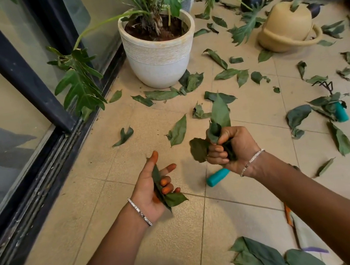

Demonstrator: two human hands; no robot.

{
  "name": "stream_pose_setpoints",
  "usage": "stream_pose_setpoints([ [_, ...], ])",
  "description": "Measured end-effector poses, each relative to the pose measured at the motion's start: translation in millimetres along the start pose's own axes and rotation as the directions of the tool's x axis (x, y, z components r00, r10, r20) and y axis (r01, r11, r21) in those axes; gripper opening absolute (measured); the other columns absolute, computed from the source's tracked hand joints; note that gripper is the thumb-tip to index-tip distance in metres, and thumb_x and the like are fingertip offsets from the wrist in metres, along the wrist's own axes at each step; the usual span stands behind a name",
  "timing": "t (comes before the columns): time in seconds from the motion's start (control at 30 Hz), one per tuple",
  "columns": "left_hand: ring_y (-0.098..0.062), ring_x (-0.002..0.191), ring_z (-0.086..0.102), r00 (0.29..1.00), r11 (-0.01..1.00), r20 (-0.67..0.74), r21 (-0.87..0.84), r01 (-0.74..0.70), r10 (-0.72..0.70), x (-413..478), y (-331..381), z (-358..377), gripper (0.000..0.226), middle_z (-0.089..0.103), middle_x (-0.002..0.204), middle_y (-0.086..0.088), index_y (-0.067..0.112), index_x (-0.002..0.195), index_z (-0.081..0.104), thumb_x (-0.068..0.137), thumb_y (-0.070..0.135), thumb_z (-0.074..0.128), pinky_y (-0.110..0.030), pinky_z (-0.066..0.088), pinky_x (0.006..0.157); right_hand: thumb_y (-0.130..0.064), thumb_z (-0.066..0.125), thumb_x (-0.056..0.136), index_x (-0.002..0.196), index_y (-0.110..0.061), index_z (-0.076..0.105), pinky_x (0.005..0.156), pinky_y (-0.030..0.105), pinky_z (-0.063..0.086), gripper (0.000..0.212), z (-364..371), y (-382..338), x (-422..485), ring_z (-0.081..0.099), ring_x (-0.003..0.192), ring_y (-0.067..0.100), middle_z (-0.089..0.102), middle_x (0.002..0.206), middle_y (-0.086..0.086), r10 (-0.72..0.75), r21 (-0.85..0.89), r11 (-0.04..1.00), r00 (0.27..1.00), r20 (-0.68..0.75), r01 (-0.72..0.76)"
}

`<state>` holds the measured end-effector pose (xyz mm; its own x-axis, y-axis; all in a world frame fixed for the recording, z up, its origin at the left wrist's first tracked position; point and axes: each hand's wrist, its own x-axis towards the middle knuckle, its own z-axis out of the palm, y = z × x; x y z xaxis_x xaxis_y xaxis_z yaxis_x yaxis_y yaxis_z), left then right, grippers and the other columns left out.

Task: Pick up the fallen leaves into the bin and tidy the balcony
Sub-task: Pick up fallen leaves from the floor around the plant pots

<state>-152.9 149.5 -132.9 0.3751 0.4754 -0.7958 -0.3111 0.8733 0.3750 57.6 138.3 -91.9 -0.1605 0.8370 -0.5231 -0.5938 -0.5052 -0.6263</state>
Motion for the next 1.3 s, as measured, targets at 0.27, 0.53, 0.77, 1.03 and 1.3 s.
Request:
stream_pose_setpoints([
  [0.27, -0.035, 0.108, 0.061, 0.953, 0.999, 0.302, -0.032, 0.028, -0.018, -21.7, -2.4, 18.4, 0.05, 0.067, 0.111, -0.017, 0.007, 0.105, 0.071, 0.084, 0.051, 0.067, -0.052, 0.042, 0.104, -0.002, 0.047, 0.053, 0.073, 0.007, 0.044, 0.042, 0.015, 0.021, 0.021, 49.1, 49.2, -33.1, 0.028, 0.035, 0.009, 0.037, 0.047, 0.003, 0.038, -0.372, 0.925, 0.954, 0.298, 0.08],
  [0.53, -0.019, 0.073, 0.06, 0.989, 0.971, -0.051, -0.19, -0.147, 0.14, -46.1, 6.0, -0.4, 0.024, 0.066, 0.069, -0.005, 0.015, 0.075, 0.056, 0.098, 0.021, 0.054, -0.035, 0.05, 0.067, -0.022, 0.078, 0.046, 0.088, -0.003, 0.048, 0.036, 0.015, 0.024, 0.055, 32.1, 54.9, -65.9, 0.024, 0.037, 0.01, 0.035, 0.05, 0.003, -0.024, -0.164, 0.986, 0.996, 0.089, 0.038],
  [0.77, -0.016, 0.051, 0.054, 0.957, 0.913, -0.007, -0.299, -0.279, 0.29, -111.8, 17.0, -15.2, 0.025, 0.051, 0.06, -0.002, 0.01, 0.09, 0.059, 0.103, 0.012, 0.039, -0.041, 0.054, 0.073, -0.041, 0.057, 0.089, 0.072, -0.013, 0.047, 0.036, 0.017, 0.017, 0.034, 81.1, 44.2, -98.4, 0.02, 0.041, 0.011, 0.03, 0.056, 0.001, -0.034, -0.14, 0.99, 0.958, -0.286, -0.007],
  [1.03, -0.007, 0.036, 0.028, 0.869, 0.816, -0.053, -0.319, -0.482, 0.493, -252.8, 20.2, -82.1, 0.025, 0.032, 0.053, 0.005, 0.015, 0.085, 0.06, 0.096, 0.037, 0.054, -0.019, 0.03, 0.04, -0.037, 0.051, 0.097, 0.084, -0.013, 0.055, 0.038, 0.02, 0.017, 0.028, 235.2, -7.8, -140.4, 0.025, 0.043, 0.011, 0.033, 0.055, -0.001, -0.005, -0.526, 0.85, 0.999, -0.05, -0.022],
  [1.3, -0.01, 0.035, 0.026, 0.719, 0.559, -0.473, -0.455, -0.694, 0.508, -428.3, -48.8, -193.6, 0.05, 0.032, 0.051, 0.002, 0.014, 0.073, 0.062, 0.087, 0.061, 0.051, -0.019, 0.023, 0.041, -0.028, 0.045, 0.098, 0.081, -0.011, 0.053, 0.03, 0.016, 0.022, 0.026, 424.7, 74.1, -177.1, 0.035, 0.042, 0.01, 0.04, 0.061, 0.001, 0.302, -0.779, 0.627, 0.912, 0.278, 0.03],
])
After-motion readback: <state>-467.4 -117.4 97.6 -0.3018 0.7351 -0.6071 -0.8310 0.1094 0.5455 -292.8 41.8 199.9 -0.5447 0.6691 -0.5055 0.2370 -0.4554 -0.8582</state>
